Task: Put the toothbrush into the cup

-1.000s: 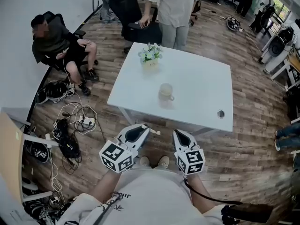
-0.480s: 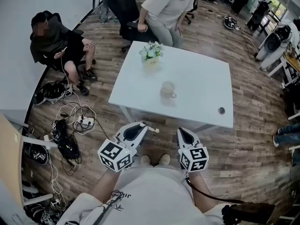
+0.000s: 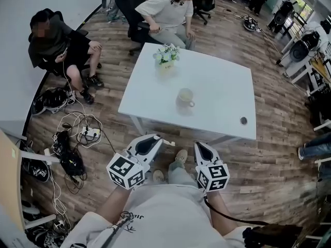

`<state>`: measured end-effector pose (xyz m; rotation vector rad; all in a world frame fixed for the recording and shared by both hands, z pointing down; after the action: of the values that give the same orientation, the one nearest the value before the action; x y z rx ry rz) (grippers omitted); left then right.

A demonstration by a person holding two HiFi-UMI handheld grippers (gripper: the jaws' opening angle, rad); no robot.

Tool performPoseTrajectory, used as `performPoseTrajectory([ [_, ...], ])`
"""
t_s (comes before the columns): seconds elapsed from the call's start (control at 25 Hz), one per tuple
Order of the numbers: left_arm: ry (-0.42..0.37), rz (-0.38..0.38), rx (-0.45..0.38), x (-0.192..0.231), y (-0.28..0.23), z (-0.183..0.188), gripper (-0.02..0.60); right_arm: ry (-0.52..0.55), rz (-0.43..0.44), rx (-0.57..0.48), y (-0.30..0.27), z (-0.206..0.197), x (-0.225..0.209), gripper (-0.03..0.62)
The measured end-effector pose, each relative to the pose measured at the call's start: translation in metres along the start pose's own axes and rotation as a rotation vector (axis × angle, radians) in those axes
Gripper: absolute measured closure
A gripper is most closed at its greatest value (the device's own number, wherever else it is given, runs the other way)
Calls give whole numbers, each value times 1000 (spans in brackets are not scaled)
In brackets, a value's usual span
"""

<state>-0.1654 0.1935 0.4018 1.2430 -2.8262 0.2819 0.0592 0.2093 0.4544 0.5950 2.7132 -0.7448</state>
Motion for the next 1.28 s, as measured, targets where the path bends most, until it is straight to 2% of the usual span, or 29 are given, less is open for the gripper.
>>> performPoseTrajectory([
  [0.36,12,33,13,36,-45,2,526,-4,24,4,-47,24,-33,574],
  [0.64,8,53,20,67,-112,16,526,1,51,6,-95,67,-80,575],
  [0.88,11,104,15,95,-159,34,526,12,92,6,-131,106,-116,574],
  [1.28,32,137,35,114,-198,43,526,-4,100,9,-158,135,-150,574],
])
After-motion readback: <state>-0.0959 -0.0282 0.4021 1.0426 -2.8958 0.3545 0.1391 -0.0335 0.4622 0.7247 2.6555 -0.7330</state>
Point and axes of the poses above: the fingertips, and each gripper's own axes: y backward along the fingers, x to its left, z out of its top, the point moved 7 cm from there along y, backward along the fingers, and after that the axes turned 12 degrees about -y, right-handed, at the moved point
